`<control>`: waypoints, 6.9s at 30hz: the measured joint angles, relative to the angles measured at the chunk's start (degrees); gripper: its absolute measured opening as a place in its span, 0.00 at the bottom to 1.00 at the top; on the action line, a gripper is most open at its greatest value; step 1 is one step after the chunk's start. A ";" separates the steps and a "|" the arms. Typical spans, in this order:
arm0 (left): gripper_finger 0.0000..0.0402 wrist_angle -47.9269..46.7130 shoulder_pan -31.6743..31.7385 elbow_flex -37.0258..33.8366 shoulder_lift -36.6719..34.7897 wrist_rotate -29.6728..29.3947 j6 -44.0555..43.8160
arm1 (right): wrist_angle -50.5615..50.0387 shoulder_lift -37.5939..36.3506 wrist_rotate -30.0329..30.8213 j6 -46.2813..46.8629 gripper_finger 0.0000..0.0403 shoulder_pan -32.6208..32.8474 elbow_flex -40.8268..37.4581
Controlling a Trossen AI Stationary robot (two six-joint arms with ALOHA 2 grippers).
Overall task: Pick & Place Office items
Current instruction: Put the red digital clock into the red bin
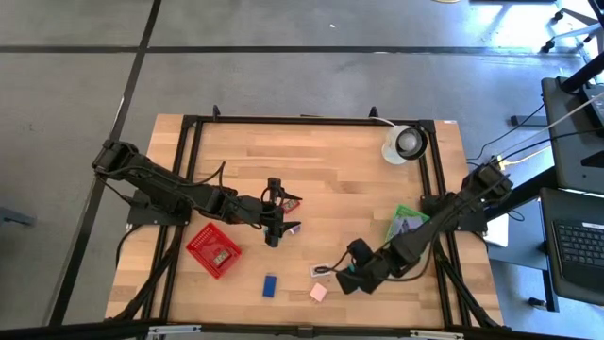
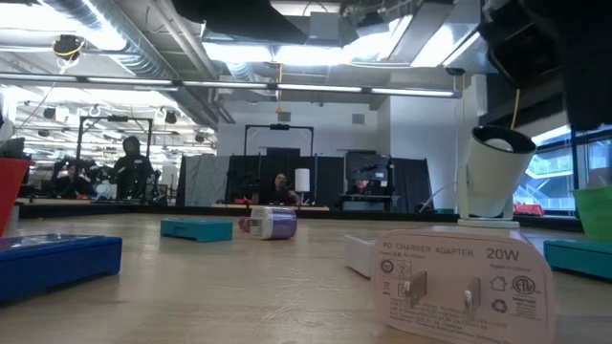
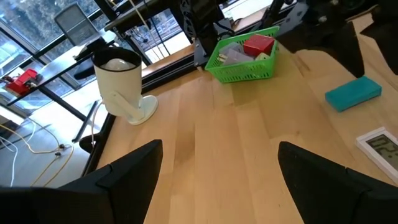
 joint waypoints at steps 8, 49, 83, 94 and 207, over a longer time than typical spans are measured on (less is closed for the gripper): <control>0.79 -0.04 0.00 -0.02 0.00 0.00 0.00 | -0.83 0.19 9.15 3.48 0.56 1.88 0.00; 0.79 1.96 0.00 -0.02 0.00 1.52 -22.15 | -0.81 0.19 18.11 -3.69 0.56 0.27 0.00; 0.79 -15.46 9.48 0.00 18.14 0.12 -52.43 | -0.40 0.19 14.42 -11.49 0.56 -10.88 -0.02; 0.77 -13.35 13.75 0.17 23.55 5.40 -52.34 | -0.42 0.19 14.44 -14.35 0.56 -11.03 -0.02; 0.48 -58.45 -22.10 -13.98 -17.93 31.45 -100.02 | 0.72 0.18 11.38 -23.03 0.56 -21.55 -0.02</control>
